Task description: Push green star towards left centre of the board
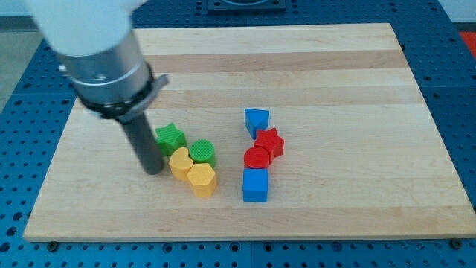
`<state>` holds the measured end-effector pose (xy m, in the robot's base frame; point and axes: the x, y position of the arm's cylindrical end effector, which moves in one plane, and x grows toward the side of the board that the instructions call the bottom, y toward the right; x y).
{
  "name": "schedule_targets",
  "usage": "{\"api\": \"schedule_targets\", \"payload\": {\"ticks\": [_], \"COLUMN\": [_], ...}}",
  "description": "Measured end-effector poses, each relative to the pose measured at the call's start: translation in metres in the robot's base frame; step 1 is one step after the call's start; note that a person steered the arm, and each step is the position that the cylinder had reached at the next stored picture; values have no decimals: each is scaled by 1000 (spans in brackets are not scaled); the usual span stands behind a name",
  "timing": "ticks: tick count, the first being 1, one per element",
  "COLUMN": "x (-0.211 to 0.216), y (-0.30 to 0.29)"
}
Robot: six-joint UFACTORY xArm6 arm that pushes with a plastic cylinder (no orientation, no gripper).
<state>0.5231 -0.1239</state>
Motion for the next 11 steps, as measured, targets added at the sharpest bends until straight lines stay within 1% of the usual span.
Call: {"api": "schedule_targets", "payload": {"ticks": [1,2,3,5,6,7,8,9,11], "x": [-1,-13,-22,-19,-45,-110,-121,-121,-107], "y": [38,54,49,-3,-10,-10,-12,-13,42]}}
